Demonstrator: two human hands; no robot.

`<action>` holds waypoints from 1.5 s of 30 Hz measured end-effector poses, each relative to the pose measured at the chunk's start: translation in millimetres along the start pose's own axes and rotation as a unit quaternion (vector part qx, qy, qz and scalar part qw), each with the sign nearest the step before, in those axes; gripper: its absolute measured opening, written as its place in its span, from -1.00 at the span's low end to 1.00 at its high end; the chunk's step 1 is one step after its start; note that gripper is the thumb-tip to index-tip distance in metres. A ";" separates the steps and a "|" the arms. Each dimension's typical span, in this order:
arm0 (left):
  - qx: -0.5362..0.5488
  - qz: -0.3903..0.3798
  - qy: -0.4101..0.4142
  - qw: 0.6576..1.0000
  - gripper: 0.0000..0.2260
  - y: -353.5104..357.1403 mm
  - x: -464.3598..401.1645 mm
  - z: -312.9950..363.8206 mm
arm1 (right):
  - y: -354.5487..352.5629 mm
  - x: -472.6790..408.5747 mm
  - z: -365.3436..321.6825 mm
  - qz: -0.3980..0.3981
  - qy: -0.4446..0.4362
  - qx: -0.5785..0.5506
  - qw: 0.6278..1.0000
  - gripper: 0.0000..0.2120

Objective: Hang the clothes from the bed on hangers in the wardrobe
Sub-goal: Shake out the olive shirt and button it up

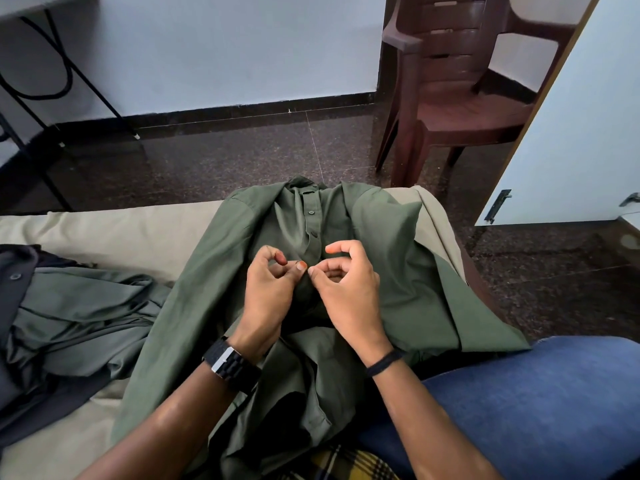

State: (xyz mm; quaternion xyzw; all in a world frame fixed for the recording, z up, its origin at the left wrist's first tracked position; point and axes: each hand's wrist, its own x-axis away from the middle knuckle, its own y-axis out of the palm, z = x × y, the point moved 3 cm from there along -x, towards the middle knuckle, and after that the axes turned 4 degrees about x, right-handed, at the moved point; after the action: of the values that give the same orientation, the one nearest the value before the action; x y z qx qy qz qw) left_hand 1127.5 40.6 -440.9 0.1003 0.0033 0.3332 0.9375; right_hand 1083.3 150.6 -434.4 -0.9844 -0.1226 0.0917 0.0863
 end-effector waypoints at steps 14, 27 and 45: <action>0.085 -0.226 -0.067 0.968 -0.74 55.1 -61.4 29.1 | -23.9 -31.4 -25.8 0.115 -0.099 0.088 0.985 -0.83; -0.066 -0.261 -0.149 0.951 -0.80 92.8 -94.3 -26.1 | -37.1 -40.9 41.6 0.028 0.081 0.223 0.971 -0.90; -0.187 -0.283 -0.106 0.935 -0.93 34.8 -57.2 -26.6 | -31.8 -36.0 49.7 0.070 0.187 -0.032 0.979 -0.68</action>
State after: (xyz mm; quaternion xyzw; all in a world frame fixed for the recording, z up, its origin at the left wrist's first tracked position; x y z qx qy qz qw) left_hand 1059.3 36.1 -463.9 -0.0472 -0.1308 0.0363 0.9896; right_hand 1031.8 179.0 -470.7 -0.9926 -0.0377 -0.0921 0.0693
